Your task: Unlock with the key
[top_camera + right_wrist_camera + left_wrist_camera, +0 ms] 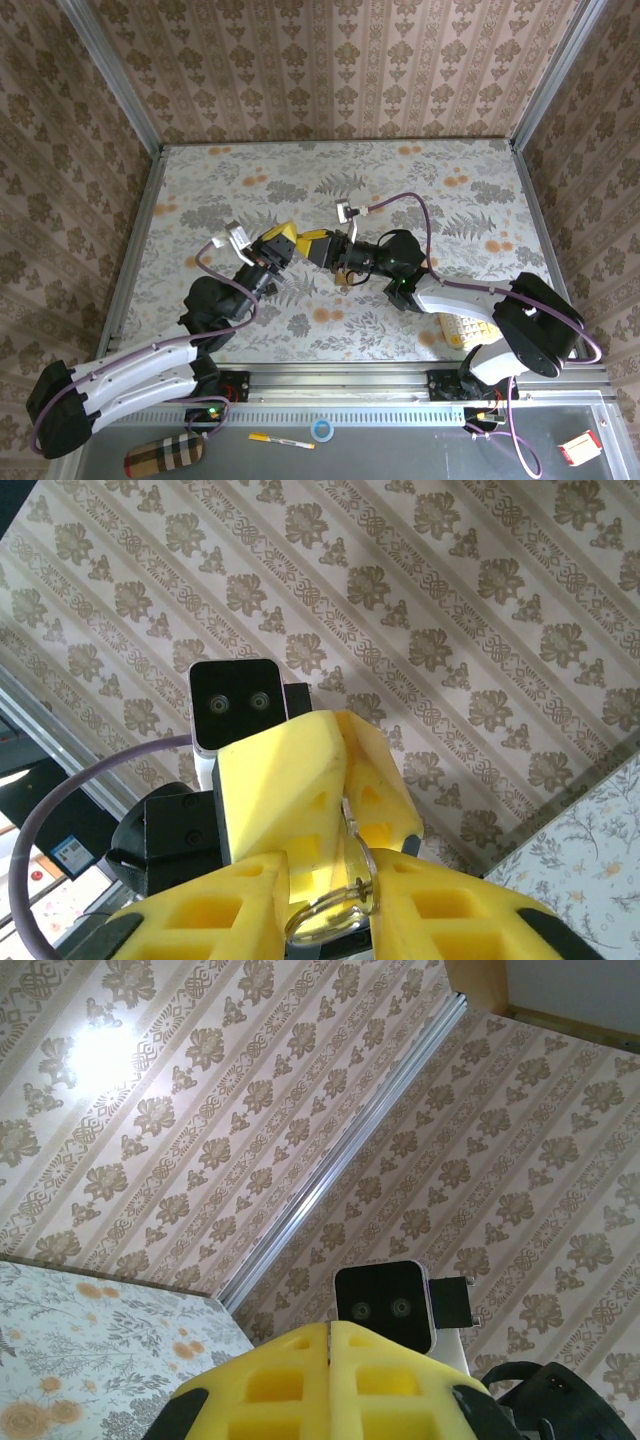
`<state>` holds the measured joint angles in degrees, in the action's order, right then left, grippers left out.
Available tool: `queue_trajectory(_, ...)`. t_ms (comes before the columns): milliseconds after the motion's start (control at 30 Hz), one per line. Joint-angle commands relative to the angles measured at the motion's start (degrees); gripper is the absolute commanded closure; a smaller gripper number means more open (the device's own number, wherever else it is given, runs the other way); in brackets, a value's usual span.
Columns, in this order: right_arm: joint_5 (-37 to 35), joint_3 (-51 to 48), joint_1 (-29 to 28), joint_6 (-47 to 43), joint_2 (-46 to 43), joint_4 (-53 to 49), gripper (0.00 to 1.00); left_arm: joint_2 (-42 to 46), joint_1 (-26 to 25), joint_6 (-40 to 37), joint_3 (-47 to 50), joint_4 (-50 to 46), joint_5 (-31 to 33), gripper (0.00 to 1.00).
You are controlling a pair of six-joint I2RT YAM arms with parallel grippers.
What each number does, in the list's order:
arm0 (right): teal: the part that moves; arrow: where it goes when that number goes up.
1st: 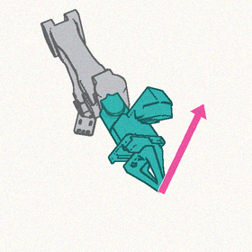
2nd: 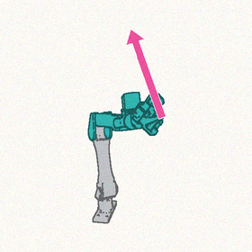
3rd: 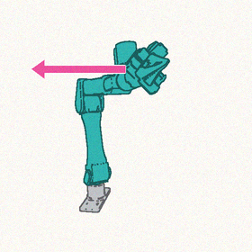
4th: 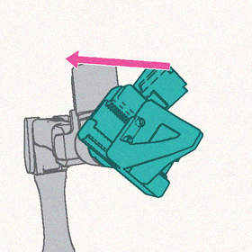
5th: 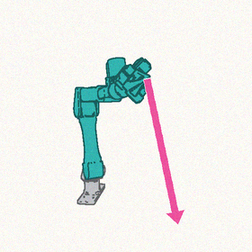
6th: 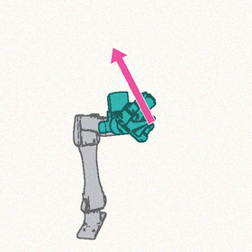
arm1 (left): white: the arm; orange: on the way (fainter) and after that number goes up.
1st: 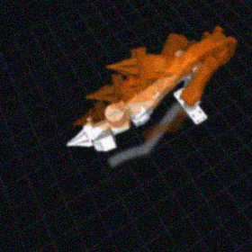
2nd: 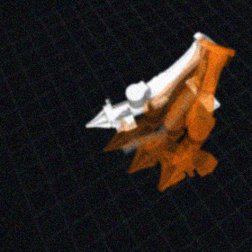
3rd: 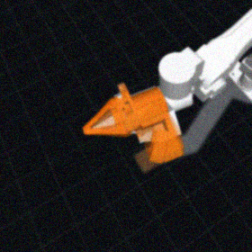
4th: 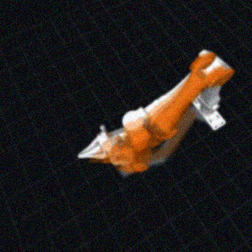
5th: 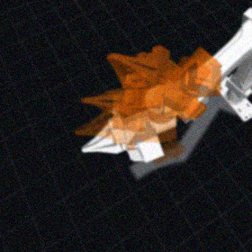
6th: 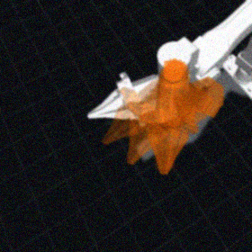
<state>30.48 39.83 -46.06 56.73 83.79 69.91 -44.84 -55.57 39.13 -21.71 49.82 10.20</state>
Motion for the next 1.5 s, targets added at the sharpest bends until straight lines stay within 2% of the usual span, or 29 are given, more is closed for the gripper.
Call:
queue_trajectory(0, 0.58, 2.78, -0.46, -1.23, -0.96, -0.57, 0.83, -0.64, -0.99, -1.26, 0.52, 2.88, 0.27, 1.0)
queue_trajectory(133, 1.1, 3.71, -0.12, -2.41, -1.89, -3.97, 1.0, -1.5, -1.7, -0.96, 1.18, 3.88, 0.26, 1.0)
queue_trajectory(267, 2.71, 4.98, 0.44, -8.67, -6.99, -17.26, 1.0, 1.3, -1.85, 2.15, 3.44, -0.19, 1.66, 1.0)
queue_trajectory(300, 3.01, 5.22, 0.48, -10.07, -8.07, -20.49, 1.0, 3.1, -1.78, 2.78, 3.59, -3.59, 2.09, 0.96)
queue_trajectory(333, 3.92, 5.95, 0.6, -13.16, -9.65, -26.7, 1.0, 5.76, -1.76, 3.1, 3.4, -8.18, 2.68, 0.83)
queue_trajectory(367, 4.53, 6.77, 0.66, -15.41, -10.87, -32.57, 1.0, 8.74, -1.63, 3.47, 3.07, -13.08, 3.65, 0.61)
queue_trajectory(400, 5.0, 7.34, 0.66, -17.33, -11.67, -36.59, 1.0, 11.21, -1.38, 4.15, 2.72, -17.75, 4.43, 0.46)
queue_trajectory(467, 6.48, 9.47, 0.8, -22.83, -13.45, -48.22, 1.0, 16.97, -0.38, 5.55, 1.98, -26.45, 5.18, 0.28)
queue_trajectory(500, 6.82, 10.7, 0.75, -25.78, -14.14, -53.91, 1.0, 19.93, 0.58, 6.51, 1.01, -31.98, 4.73, 0.24)
queue_trajectory(633, 6.81, 14.81, 0.79, -34.66, -14.94, -69.64, 1.0, 24.34, 5.86, 13.78, -3.05, -46.64, -1.55, 0.23)
queue_trajectory(733, 5.66, 17.22, 0.42, -39.74, -14.22, -76.69, 1.0, 20.67, 9.98, 23.2, -3.25, -46.33, -10.29, 0.24)
queue_trajectory(800, 4.77, 18.87, 0.02, -42.84, -13.15, -80.96, 1.0, 17.26, 10.71, 26.13, -2.99, -41.84, -14.63, 0.27)
queue_trajectory(867, 3.93, 20.18, -0.08, -44.47, -12.17, -83.72, 1.0, 14.38, 10.26, 25.29, -4.36, -40.72, -17.2, 0.32)
queue_trajectory(967, 4.04, 20.53, -0.16, -45.31, -11.91, -84.62, 1.0, 11.73, 9.05, 21.98, -6.76, -44.4, -17.85, 0.39)
queue_trajectory(1100, 4.52, 21.16, -0.12, -46.35, -11.33, -86.52, 1.0, 9.36, 8.52, 20.63, -5.85, -41.08, -21.3, 0.45)
queue_trajectory(1467, 7.18, 22.19, 0.52, -45.86, -9.66, -86.49, 1.0, 12.58, 6.65, 19.58, 0.42, -33.51, -22.85, 0.48)
